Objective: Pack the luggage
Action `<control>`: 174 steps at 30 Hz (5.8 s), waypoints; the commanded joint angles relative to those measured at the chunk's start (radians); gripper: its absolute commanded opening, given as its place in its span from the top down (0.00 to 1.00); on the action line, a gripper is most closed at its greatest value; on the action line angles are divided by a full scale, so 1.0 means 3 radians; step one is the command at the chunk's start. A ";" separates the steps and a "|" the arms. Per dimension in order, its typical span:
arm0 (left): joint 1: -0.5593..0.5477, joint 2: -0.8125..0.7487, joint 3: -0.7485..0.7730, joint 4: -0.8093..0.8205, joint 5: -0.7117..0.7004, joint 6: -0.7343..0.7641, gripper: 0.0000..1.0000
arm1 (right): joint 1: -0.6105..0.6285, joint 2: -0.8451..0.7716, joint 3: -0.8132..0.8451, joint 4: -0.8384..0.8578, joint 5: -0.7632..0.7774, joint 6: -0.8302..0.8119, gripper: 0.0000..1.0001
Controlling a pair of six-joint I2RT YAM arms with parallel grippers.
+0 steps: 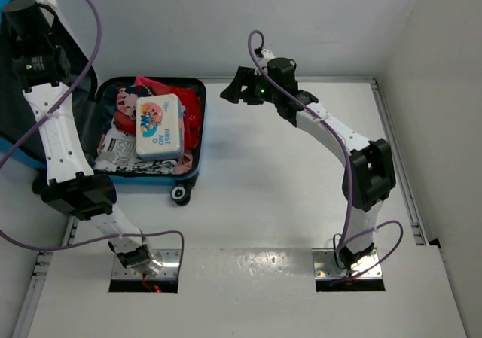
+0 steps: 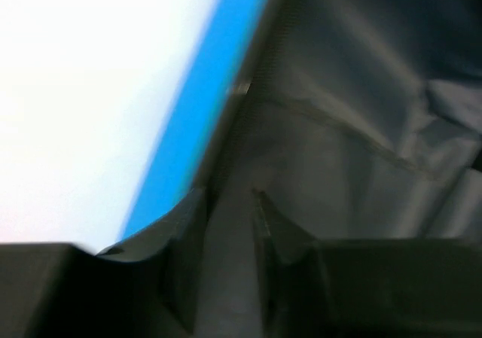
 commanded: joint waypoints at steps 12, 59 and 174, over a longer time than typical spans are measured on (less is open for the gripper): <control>-0.1173 -0.0007 -0.0023 0.0345 -0.0386 0.0061 0.21 | -0.0296 -0.0611 -0.0479 0.0078 -0.0113 -0.0069 0.23; -0.3200 -0.0125 -0.1107 0.1905 0.0240 0.1146 0.00 | -0.0633 -0.0693 -0.0771 -0.0008 -0.0241 -0.0059 0.23; 0.0193 0.0172 -0.3029 -0.0452 0.3018 -0.0745 0.52 | 0.1002 -0.1358 -0.1262 -0.1133 0.0377 -0.0570 0.03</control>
